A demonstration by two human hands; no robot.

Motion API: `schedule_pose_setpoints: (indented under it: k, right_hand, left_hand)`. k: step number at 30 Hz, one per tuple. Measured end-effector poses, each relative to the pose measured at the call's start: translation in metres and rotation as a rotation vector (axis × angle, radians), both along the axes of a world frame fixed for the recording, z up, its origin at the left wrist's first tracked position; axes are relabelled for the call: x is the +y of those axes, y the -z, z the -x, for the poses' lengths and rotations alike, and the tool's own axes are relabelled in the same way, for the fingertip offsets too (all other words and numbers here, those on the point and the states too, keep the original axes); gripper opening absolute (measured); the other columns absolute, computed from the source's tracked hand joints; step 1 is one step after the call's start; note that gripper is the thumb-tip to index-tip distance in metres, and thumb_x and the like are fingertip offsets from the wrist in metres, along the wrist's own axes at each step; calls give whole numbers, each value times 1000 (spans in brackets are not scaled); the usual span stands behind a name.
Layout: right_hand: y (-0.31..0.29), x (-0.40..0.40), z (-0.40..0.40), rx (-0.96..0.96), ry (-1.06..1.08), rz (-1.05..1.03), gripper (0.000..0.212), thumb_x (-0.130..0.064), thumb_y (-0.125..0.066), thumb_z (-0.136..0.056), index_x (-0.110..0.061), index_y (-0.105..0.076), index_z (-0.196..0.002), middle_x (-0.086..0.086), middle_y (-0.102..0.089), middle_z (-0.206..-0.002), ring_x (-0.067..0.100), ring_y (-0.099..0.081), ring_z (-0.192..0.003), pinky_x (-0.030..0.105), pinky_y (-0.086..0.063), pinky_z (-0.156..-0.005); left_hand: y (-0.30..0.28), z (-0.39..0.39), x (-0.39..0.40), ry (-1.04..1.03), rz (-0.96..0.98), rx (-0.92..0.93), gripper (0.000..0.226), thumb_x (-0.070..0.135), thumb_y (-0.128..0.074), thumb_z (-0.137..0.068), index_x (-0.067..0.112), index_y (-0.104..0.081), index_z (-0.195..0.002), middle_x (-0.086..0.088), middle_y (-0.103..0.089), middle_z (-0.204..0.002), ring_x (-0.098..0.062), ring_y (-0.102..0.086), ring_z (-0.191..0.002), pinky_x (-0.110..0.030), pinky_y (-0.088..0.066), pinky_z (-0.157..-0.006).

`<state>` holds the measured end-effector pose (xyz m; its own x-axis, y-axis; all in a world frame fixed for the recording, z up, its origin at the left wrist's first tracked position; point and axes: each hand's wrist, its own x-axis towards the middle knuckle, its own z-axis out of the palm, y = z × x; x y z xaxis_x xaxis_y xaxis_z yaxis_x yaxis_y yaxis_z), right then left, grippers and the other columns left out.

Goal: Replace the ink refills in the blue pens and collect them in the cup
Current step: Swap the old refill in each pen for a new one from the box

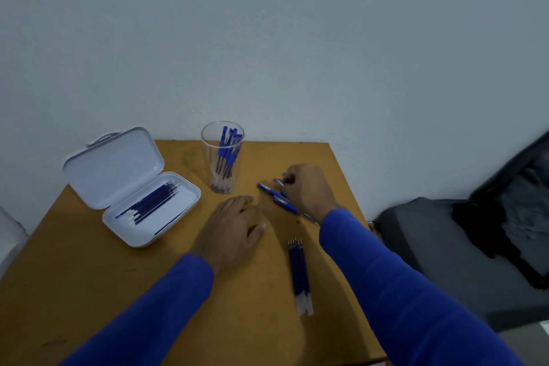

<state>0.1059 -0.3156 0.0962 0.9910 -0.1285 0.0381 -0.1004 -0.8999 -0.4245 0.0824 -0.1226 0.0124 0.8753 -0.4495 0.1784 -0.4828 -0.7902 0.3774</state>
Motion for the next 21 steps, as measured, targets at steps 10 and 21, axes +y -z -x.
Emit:
schedule_pose_setpoints:
  k: [10,21]
  right_hand:
    - [38,-12,14,202,-10,176,18,-17,-66,-97,-16,-68,-115,7,-66,-110,19,-63,-98,33,-56,-91]
    - [49,-6,8,224,71,192,20,-18,-67,-96,-15,-65,-116,7,-57,-111,16,-54,-89,29,-53,-88]
  left_hand:
    - [5,3,-6,-13,0,19,51,55,-44,-100,31,-51,-144,7,-37,-155,-13,-31,-143,-39,-31,-119]
    - [9,2,-6,-21,-19,-1,51,58,-40,-100,32,-51,-143,8,-37,-155,-13,-32,-142,-41,-32,-118]
